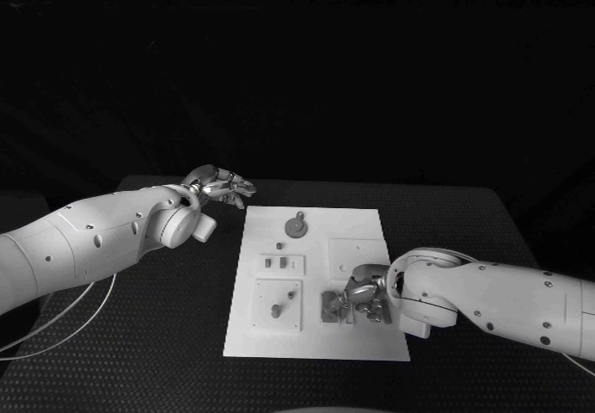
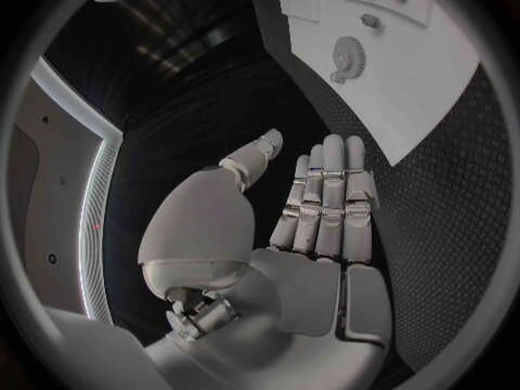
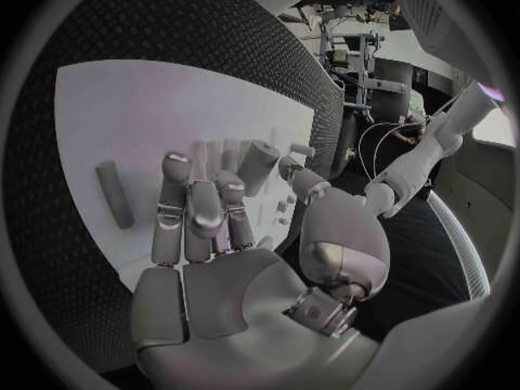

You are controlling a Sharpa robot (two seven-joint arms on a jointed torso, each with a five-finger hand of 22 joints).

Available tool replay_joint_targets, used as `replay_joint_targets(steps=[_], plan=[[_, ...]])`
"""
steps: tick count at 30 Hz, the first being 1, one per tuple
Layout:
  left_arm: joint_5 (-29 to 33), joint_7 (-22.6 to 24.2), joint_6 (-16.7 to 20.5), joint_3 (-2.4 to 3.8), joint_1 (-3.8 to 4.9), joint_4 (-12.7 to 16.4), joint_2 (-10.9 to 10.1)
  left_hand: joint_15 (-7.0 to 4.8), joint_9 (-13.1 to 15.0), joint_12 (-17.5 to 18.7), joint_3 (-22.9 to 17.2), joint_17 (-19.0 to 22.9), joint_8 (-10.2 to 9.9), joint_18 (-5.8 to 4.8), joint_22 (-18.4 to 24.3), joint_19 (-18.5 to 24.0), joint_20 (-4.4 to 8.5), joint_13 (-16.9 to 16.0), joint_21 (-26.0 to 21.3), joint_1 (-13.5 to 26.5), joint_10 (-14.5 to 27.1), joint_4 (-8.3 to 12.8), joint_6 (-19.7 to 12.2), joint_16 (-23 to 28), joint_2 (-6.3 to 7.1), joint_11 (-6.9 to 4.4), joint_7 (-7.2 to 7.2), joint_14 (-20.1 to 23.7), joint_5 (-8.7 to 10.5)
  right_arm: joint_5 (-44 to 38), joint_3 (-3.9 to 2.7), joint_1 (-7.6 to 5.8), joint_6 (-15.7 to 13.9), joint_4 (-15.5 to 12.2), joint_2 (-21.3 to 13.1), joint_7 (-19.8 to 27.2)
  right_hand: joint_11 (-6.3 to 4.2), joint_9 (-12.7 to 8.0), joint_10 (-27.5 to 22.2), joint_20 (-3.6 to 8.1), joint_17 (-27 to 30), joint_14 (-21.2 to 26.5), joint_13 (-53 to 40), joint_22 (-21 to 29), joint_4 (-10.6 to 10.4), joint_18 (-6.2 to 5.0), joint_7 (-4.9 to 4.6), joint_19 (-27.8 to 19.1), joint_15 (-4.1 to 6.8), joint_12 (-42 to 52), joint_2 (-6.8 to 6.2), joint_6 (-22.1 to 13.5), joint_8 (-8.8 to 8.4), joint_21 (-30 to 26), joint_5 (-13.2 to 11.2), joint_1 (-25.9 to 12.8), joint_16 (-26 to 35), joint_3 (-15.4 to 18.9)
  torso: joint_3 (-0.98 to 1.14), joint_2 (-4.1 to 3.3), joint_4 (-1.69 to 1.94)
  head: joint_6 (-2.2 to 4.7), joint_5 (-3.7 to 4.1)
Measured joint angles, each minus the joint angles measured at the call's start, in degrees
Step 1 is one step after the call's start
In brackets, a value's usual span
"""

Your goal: Assemble the parts on the task board

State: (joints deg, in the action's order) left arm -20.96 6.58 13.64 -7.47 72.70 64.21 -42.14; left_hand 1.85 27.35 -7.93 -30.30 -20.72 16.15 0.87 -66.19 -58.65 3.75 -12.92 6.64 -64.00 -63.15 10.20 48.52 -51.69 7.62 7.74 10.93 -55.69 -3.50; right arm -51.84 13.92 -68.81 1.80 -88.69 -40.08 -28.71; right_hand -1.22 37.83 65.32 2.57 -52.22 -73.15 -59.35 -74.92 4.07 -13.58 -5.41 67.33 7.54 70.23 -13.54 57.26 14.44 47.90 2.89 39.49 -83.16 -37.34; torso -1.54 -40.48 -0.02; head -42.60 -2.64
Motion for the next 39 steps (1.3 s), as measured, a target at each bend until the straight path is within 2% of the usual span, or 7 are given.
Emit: replay_joint_targets(steps=[7, 16, 19, 22, 24, 25, 39], plan=[[0.0, 0.0, 0.0, 0.0, 0.0, 0.0, 0.0, 0.0, -0.1, 0.0, 0.0, 0.0, 0.0, 0.0, 0.0, 0.0, 0.0, 0.0, 0.0, 0.0, 0.0, 0.0, 0.0, 0.0, 0.0, 0.0, 0.0, 0.0, 0.0, -0.8, 0.04, 0.03, 1.0, -0.2, -0.2, 0.9, 0.0, 0.6, 0.0, 0.0, 0.0, 0.0, 0.0, 0.0, 4.2, -0.02, 0.1, 0.0, 0.01, 0.0, 0.85, -0.1, 0.67, 0.0, 0.0, 3.9, 0.0, 1.6, 0.01, 0.01, -0.01, -0.01, 0.01], [0.0, 0.0, 0.0, 0.0, 0.0, 0.0, 0.0, 0.0, -0.1, -0.2, -0.1, 0.0, 0.0, 0.0, 0.0, 0.0, 0.0, 0.0, -0.2, 0.0, 0.0, -0.1, 0.0, 0.0, 0.0, 0.0, 0.0, 0.0, 0.0, -2.3, 0.02, 0.11, 1.4, -0.2, 0.0, 1.1, 0.0, 1.0, 0.0, -0.01, -0.5, 0.0, 0.0, 0.0, 6.0, -0.05, 0.61, 0.0, 0.0, 0.0, 1.96, 0.4, 0.67, 0.0, 0.0, 5.8, 0.0, 2.2, 0.01, 0.01, -0.01, -0.01, 0.02], [0.0, 0.0, -0.1, 0.0, 0.0, 0.0, 0.0, 0.0, 0.0, -0.2, -0.1, 0.0, 0.0, 0.0, 0.0, 0.0, 0.0, 0.0, -0.2, 0.0, 0.0, -0.1, 0.0, 0.0, 0.0, 0.0, 0.0, 0.0, 0.0, -2.7, -0.09, 0.08, 1.2, -0.2, 0.0, 1.1, -0.24, 1.1, 0.2, -0.01, -0.8, 0.0, 0.0, 0.0, 6.4, -0.05, 0.85, 0.0, -0.01, 0.0, 3.6, 0.7, 0.98, 0.0, -0.1, 5.4, 0.0, 2.8, 0.01, 0.01, 0.0, -0.01, 0.03], [0.0, 0.0, -0.1, 0.0, 0.0, 0.0, 0.0, 0.0, 0.0, -0.2, -0.1, -0.1, 0.0, 0.0, 0.0, 0.0, 0.0, 0.0, -0.2, 0.0, 0.0, -0.1, 0.0, 0.0, 0.0, 0.0, 0.0, 0.0, 0.0, -2.9, -0.22, -0.04, 0.8, -0.1, 0.1, 1.2, -0.32, 1.1, 0.3, -0.01, -1.1, -0.4, 0.0, 0.0, 6.1, -0.08, 1.03, 0.0, 0.28, 0.0, 6.0, 1.0, 1.02, 0.0, -0.1, 4.6, 0.0, 3.3, -0.01, 0.01, 0.01, -0.01, 0.07], [0.0, 0.0, -0.1, 0.0, 0.0, 0.0, 0.0, 0.0, 0.0, -0.2, 0.0, -0.1, 0.0, 0.0, 0.0, 0.0, 0.0, 0.0, -0.2, 0.2, 0.0, -0.2, 0.0, 0.0, -0.24, 0.0, 0.0, 0.0, 0.0, -3.2, -0.22, -0.1, 0.5, 0.1, 0.1, 1.2, -0.53, 1.2, 0.5, -0.01, -1.1, -0.5, 0.0, 0.0, 6.7, -0.09, 0.98, 0.0, 0.3, 0.0, 8.54, 1.1, 1.02, 0.0, 0.0, 5.4, 0.0, 3.9, -0.01, 0.01, 0.01, -0.03, 0.07], [0.0, 0.0, -0.1, 0.0, 0.0, 0.0, 0.0, 0.0, 0.0, -0.2, -0.1, -0.1, 0.0, 0.0, 0.0, 0.0, 0.0, 0.0, -0.2, 0.2, 0.0, -0.4, 0.0, 0.0, -0.23, 0.0, 0.0, 0.0, 0.0, -3.3, -0.05, 0.01, 0.4, 0.3, 0.1, 1.1, -0.53, 1.4, 0.5, -0.01, -1.1, -0.5, 0.0, 0.0, 6.7, -0.09, 1.05, 0.0, 0.3, 0.0, 8.97, 1.2, 1.11, 0.0, 0.0, 5.2, 0.0, 4.1, -0.02, 0.01, 0.01, -0.03, 0.07], [0.0, -0.1, -0.1, 0.0, 0.0, 0.0, -0.1, 0.0, -0.1, -0.2, -0.1, -0.1, 0.0, 0.0, -0.1, 0.0, 0.0, 0.0, -0.2, 0.2, 0.0, -0.4, 0.0, 0.2, -0.23, 0.0, 0.0, 0.0, 0.0, -4.0, -0.01, 0.11, -0.4, 0.6, -0.1, 0.8, -0.52, 1.1, 0.5, -0.02, -1.2, -0.6, 0.1, 0.0, 6.5, -0.2, 1.0, 0.0, 0.31, -0.2, 9.03, 1.9, 1.27, 0.0, 0.0, 3.0, 0.0, 4.9, -0.01, 0.0, 0.01, 0.01, 0.21]])
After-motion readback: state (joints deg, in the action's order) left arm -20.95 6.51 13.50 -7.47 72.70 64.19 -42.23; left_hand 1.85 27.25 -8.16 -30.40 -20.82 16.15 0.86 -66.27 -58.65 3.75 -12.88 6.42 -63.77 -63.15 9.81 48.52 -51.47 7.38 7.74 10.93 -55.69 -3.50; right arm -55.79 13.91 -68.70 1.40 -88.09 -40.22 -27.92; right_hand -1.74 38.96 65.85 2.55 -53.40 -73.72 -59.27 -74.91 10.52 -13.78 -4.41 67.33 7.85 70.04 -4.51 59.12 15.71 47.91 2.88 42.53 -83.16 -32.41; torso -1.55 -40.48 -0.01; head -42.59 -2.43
